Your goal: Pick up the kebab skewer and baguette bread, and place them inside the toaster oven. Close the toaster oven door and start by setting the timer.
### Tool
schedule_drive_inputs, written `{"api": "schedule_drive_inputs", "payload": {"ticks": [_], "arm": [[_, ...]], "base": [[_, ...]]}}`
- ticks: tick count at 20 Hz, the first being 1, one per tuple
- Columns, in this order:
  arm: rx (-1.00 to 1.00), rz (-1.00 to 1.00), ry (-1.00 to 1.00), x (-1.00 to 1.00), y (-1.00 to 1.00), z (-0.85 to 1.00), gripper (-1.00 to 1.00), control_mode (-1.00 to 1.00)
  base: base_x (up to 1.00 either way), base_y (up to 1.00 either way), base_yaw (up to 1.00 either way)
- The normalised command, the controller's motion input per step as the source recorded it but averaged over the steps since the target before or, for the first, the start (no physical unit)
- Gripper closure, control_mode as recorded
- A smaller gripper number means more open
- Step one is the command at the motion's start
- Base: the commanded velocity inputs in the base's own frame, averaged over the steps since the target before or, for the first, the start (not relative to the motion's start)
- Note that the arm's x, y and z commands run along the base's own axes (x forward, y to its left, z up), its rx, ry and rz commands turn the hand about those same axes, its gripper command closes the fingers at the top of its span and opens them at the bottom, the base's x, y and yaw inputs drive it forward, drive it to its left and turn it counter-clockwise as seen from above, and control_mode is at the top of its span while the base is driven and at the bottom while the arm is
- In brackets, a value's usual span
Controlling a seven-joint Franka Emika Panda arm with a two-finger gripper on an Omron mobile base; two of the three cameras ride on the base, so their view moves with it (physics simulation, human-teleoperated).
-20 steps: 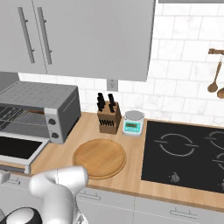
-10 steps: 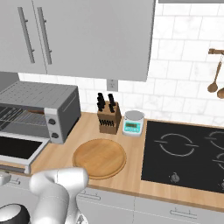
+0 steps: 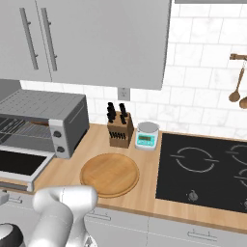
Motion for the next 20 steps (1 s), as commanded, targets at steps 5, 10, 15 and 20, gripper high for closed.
{"api": "schedule_drive_inputs", "payload": {"ticks": [5, 10, 15, 20], "arm": [[0.0, 0.0, -0.06, 0.07, 0.0, 0.04, -1.0, -1.0], [0.0, 0.04, -0.06, 0.19, 0.0, 0.04, -1.0, -1.0], [0.0, 0.06, -0.07, 0.1, 0.0, 0.18, -1.0, -1.0], [0.0, 0.05, -0.04, 0.05, 0.0, 0.31, -1.0, -1.0]], "base": [[0.0, 0.0, 0.0], [0.0, 0.0, 0.0], [0.0, 0.0, 0.0], [0.0, 0.0, 0.0]]}}
